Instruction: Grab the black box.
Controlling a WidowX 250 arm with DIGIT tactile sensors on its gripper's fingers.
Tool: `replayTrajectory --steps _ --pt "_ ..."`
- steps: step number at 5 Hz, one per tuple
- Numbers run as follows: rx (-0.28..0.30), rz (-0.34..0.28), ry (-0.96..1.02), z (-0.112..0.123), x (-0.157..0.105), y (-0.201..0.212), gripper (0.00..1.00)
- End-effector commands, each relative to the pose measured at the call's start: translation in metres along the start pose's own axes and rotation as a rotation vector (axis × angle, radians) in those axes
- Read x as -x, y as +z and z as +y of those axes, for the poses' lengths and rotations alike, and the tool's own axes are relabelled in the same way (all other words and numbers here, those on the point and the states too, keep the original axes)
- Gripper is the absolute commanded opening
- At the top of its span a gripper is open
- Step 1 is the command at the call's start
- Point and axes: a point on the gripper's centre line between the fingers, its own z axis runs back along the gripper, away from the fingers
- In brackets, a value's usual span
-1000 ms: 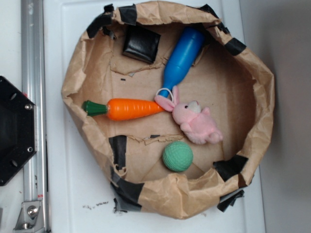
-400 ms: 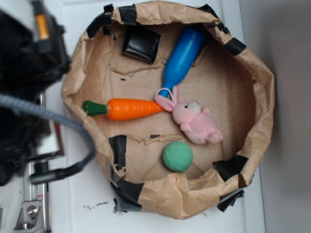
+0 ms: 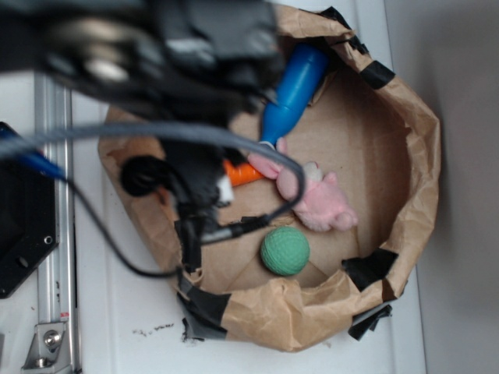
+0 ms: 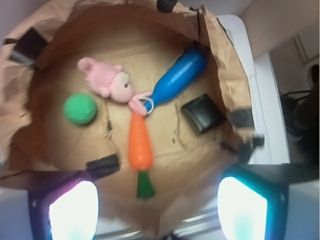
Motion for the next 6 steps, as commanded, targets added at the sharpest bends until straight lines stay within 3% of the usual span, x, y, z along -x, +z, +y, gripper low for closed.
replayTrajectory --steps 1,2,3,5,6 --pt "-0.106 0.091 -0.270 -0.003 -0.033 -0.036 1.00" --pt "-0.056 0.137 -0.425 0.006 -0.034 -0.052 1.00" --pt "-0.042 0.143 -0.478 0.011 -0.034 -0.062 1.00" --pt "-0.068 0.122 -0.543 0.022 -0.025 -0.068 1.00" --pt "-0.108 0.137 -0.548 0.021 -0.021 -0.069 1.00"
